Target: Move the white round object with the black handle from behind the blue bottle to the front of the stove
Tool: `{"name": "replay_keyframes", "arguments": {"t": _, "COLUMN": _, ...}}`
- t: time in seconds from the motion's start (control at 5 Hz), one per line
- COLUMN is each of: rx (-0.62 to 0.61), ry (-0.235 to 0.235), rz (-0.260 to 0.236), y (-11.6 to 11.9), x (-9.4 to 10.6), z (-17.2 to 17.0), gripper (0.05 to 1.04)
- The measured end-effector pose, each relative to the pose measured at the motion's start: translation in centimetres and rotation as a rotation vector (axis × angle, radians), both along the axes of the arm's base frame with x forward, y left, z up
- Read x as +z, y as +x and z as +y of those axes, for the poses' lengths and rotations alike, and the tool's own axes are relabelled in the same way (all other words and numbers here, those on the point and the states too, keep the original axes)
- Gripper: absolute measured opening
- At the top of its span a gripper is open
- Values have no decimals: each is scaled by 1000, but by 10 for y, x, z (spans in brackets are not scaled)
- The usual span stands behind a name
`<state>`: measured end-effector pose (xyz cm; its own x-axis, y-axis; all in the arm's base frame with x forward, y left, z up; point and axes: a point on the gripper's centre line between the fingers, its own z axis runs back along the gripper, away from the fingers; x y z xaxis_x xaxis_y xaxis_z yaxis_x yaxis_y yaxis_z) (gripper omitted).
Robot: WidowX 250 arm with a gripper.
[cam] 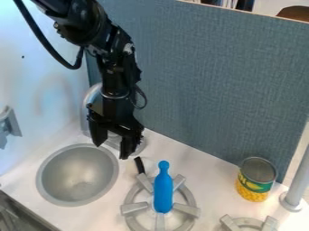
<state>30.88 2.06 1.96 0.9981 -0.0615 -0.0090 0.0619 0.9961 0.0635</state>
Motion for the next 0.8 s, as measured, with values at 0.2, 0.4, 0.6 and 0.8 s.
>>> {"name": "replay_keyframes", "arguments": {"t": 0.2, "rx": -4, "ry": -4, "rz": 34, "y": -4, "x": -10, "z": -1, "gripper": 1000}}
{"name": "replay_keyframes", "arguments": {"t": 0.4, "rx": -50, "ry": -21, "rz": 28, "y": 17, "x": -13, "z": 1, "gripper": 1000}}
{"name": "replay_keyframes", "arguments": {"t": 0.6, "rx": -41, "ry": -24, "rz": 26, "y": 28, "x": -14, "z": 13, "gripper": 1000}}
{"name": "replay_keyframes", "arguments": {"t": 0.8, "rx": -22, "ry": -12, "rz": 42, "y": 42, "x": -29, "z": 16, "gripper": 1000}}
